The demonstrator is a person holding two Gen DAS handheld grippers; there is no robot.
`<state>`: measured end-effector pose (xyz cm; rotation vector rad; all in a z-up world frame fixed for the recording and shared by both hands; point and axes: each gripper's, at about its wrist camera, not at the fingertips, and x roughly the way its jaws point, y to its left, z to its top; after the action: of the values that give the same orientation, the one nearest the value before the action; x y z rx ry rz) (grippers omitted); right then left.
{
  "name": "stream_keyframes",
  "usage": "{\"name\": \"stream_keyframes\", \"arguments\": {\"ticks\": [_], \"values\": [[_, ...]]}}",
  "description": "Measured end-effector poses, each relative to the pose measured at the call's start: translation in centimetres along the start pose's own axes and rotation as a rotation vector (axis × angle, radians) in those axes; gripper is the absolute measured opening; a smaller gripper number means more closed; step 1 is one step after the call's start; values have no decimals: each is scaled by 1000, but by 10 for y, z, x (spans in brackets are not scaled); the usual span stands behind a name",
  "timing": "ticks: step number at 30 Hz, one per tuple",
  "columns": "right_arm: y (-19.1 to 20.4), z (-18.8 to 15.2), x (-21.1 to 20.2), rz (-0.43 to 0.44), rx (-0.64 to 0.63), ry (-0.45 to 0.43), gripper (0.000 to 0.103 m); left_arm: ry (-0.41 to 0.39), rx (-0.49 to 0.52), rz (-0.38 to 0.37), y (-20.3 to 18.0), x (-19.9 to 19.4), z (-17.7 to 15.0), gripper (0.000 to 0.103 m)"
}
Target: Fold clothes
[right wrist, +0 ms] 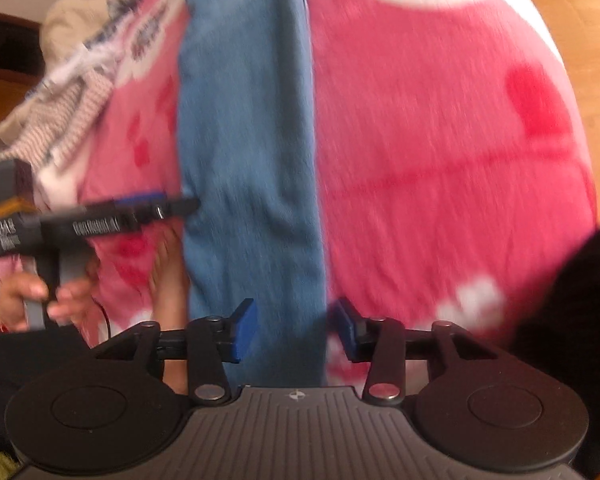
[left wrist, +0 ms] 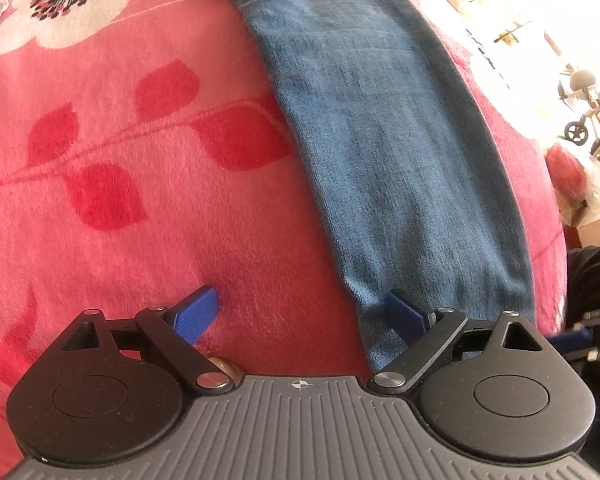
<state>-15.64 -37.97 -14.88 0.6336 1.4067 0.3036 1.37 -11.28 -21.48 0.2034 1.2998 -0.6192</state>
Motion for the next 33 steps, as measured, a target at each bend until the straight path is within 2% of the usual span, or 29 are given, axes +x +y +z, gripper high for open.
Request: {"name": "stream_keyframes", "arguments": {"ticks": [7,12,15,20,26,33], "values": [[-10,-10,-1,34,67,39,46,0,-6,-9,3,0,1,92],[-11,3,-12,13,64,-53,47,2,-13,-16,5,0,1,93],[-17,11,-11,31,97,-86,47,3,-15,-20,7,0,1,93],[-21,11,-6,55,82,-69,47,4,-21,-26,10,0,2,93],[-21,-4,8,119,100,92,47,5,-22,-28,13,1,3,94],[-14,-11,27,169,91,226,44,4,-24,-30,17,0,3,94]]}}
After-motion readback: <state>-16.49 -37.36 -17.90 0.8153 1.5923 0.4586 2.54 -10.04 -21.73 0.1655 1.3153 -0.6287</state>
